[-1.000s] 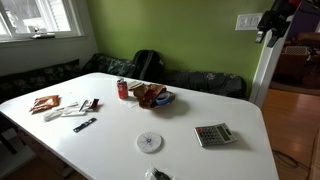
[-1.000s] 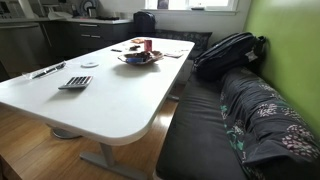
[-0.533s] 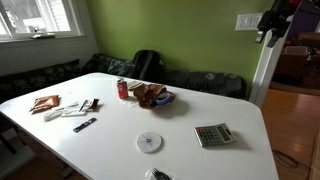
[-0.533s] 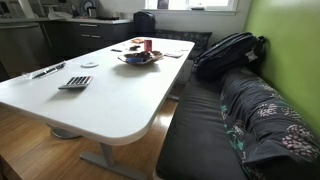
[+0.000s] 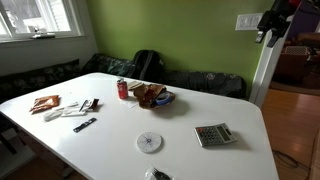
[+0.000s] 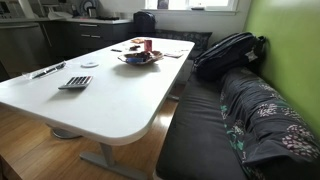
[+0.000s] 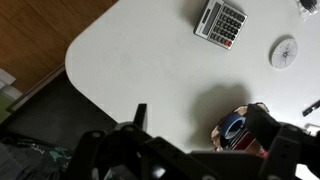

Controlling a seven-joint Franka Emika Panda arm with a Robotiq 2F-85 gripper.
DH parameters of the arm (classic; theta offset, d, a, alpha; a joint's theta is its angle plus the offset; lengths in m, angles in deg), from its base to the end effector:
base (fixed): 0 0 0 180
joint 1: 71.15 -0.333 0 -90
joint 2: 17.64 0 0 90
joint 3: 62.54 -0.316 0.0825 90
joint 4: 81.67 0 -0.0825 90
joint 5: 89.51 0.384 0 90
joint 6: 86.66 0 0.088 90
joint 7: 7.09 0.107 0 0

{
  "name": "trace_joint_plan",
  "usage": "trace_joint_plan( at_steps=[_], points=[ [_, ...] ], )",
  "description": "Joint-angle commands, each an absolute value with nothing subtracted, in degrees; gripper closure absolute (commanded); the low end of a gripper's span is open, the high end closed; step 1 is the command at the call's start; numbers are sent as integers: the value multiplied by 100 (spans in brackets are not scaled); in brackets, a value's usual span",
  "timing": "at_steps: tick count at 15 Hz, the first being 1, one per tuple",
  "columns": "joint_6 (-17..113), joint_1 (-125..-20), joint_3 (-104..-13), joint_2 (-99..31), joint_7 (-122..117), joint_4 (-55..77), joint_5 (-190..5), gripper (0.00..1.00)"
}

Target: Shift the tape to the table

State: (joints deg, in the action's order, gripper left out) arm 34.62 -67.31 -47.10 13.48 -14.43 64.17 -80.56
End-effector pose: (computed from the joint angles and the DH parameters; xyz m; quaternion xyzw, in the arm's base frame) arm 0.3721 -0.1255 0.4583 -0.9816 0.1248 -0.0744 0.1242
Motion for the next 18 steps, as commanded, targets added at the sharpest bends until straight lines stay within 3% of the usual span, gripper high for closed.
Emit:
trace_joint_plan(
  at_steps=[1,5,11,18],
  points=[
    [3436,-6594,-4833,1326,-1507,6403,-7977,0],
    [3529,-6656,-4867,1217,-1636,6395,-8024,0],
    [4293,-7137,-5374,-658,-1924,5426,-8104,0],
    [4318,-7160,-6080,-2992,-226,3066,-10698,0]
  ],
)
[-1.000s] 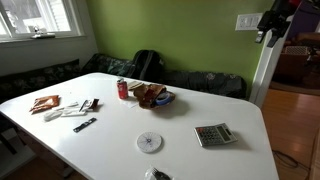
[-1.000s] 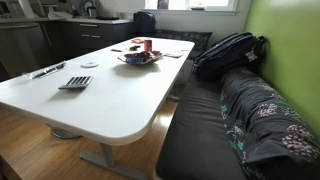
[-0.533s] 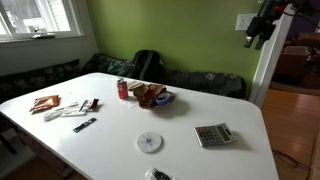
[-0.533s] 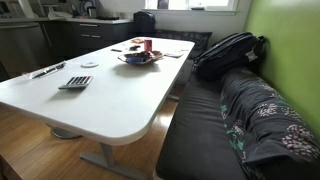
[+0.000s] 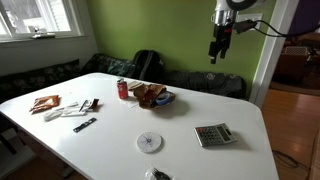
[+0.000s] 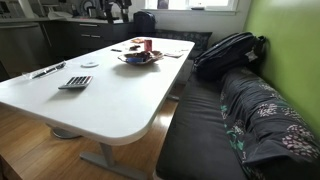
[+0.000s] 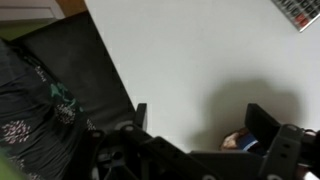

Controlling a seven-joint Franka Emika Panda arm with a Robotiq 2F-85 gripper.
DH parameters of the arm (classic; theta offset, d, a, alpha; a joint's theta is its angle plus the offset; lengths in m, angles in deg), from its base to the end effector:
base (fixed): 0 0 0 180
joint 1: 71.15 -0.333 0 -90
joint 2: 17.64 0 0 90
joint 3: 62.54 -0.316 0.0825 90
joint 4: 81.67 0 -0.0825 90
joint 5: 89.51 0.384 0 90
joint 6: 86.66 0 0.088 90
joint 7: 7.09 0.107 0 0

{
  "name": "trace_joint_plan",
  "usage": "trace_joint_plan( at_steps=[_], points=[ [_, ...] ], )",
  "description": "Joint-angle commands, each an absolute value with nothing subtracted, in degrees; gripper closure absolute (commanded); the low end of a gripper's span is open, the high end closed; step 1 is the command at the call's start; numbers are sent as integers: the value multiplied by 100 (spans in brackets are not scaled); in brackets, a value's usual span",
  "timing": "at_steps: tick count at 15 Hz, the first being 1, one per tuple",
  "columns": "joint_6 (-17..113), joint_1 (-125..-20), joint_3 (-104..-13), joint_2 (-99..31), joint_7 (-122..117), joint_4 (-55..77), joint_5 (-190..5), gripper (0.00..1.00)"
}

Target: Shift the tape to the table

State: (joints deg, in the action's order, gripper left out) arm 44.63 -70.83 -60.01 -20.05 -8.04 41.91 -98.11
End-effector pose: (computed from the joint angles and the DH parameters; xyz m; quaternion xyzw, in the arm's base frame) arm 0.5517 -0.0307 0.3882 0.9967 0.0304 0.0441 0.0610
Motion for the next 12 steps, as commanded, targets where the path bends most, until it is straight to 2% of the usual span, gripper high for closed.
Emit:
trace_joint_plan(
  at_steps=[1,3,4,7,12],
  points=[
    [4250,-7246,-6082,-3290,-134,2698,-10915,0],
    [3918,-7367,-6129,-3822,-450,1993,-10951,0],
    [4315,-7272,-6089,-3214,-372,2774,-10764,0],
    [4101,-7399,-6103,-3755,-398,2134,-10809,0],
    [3833,-7481,-6036,-3881,42,2009,-10793,0]
  ],
)
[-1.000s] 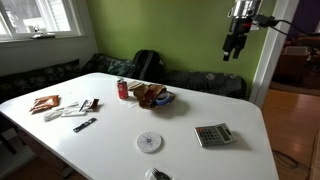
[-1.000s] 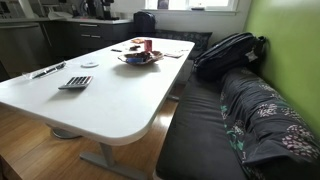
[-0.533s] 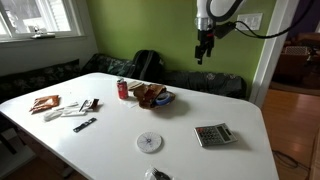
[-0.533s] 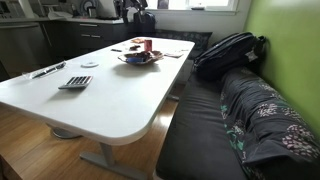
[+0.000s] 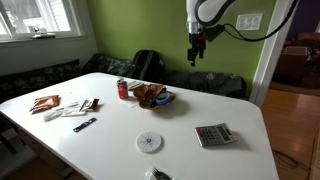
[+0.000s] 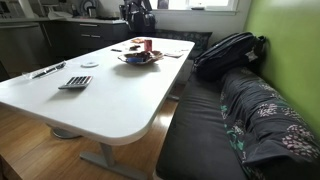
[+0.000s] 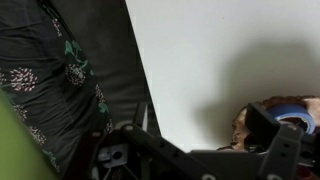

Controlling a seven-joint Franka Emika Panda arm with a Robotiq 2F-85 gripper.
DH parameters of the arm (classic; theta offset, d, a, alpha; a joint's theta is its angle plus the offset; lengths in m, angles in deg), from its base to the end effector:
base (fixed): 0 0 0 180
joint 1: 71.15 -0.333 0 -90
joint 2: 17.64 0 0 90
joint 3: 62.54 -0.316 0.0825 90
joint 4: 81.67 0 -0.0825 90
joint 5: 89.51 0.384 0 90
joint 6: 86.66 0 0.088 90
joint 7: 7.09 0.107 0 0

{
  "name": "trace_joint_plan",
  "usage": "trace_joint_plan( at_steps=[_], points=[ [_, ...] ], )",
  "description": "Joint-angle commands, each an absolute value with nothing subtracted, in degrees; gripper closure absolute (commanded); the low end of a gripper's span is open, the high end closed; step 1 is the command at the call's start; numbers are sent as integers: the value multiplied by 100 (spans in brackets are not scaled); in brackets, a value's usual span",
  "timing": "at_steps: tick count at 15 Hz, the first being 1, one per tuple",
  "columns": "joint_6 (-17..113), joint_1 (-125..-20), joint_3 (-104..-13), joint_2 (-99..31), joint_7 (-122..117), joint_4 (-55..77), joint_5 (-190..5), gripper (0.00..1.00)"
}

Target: Shift the tape to the table

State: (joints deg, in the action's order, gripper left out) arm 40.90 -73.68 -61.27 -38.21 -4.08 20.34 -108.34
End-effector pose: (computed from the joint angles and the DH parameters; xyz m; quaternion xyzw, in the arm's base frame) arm 0.6542 0.0055 0.3652 0.9863 0.0798 0.0477 0.1360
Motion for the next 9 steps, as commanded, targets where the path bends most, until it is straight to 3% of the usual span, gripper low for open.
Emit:
trace_joint_plan(
  at_steps=[1,9],
  points=[
    [3711,-7583,-6017,-4037,544,1921,-10744,0],
    [4609,-8358,-5929,-5705,3291,907,-10577,0]
  ],
)
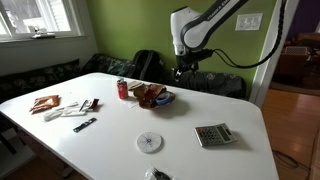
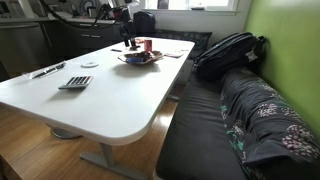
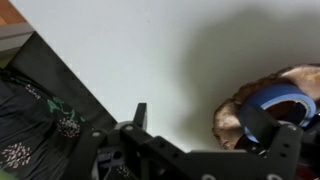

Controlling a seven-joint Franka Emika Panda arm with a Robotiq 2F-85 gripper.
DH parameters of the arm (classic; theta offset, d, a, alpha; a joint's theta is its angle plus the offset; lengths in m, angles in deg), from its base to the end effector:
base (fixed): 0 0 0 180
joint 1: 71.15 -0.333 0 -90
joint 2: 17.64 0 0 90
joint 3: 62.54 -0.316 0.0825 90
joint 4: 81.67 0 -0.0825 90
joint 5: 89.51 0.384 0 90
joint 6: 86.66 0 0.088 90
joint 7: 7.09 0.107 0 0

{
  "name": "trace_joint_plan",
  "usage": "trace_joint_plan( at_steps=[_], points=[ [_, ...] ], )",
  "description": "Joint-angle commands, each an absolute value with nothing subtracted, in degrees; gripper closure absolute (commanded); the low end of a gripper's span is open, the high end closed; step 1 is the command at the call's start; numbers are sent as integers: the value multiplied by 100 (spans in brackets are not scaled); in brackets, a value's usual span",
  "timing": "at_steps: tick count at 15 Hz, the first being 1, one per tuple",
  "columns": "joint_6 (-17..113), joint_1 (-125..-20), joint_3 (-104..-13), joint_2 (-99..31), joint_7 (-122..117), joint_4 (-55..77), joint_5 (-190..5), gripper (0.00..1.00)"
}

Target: Shift the tape to the table

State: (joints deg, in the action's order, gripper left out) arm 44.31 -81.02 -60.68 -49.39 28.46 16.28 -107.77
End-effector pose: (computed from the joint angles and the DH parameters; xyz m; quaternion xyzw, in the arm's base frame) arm 0.6698 0.0892 0.2727 0.9826 -0.1325 0.0577 0.1162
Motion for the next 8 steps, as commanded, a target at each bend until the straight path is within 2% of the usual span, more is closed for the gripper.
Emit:
trace_joint_plan(
  at_steps=[1,6,7,8],
  points=[
    [4590,-8412,-5939,-5947,3286,649,-10555,0],
    [4363,-8501,-5850,-6797,3141,-490,-10406,0],
    [4272,-8482,-5865,-6947,3063,-706,-10334,25],
    [4179,-8469,-5874,-7079,2984,-891,-10261,25]
  ],
)
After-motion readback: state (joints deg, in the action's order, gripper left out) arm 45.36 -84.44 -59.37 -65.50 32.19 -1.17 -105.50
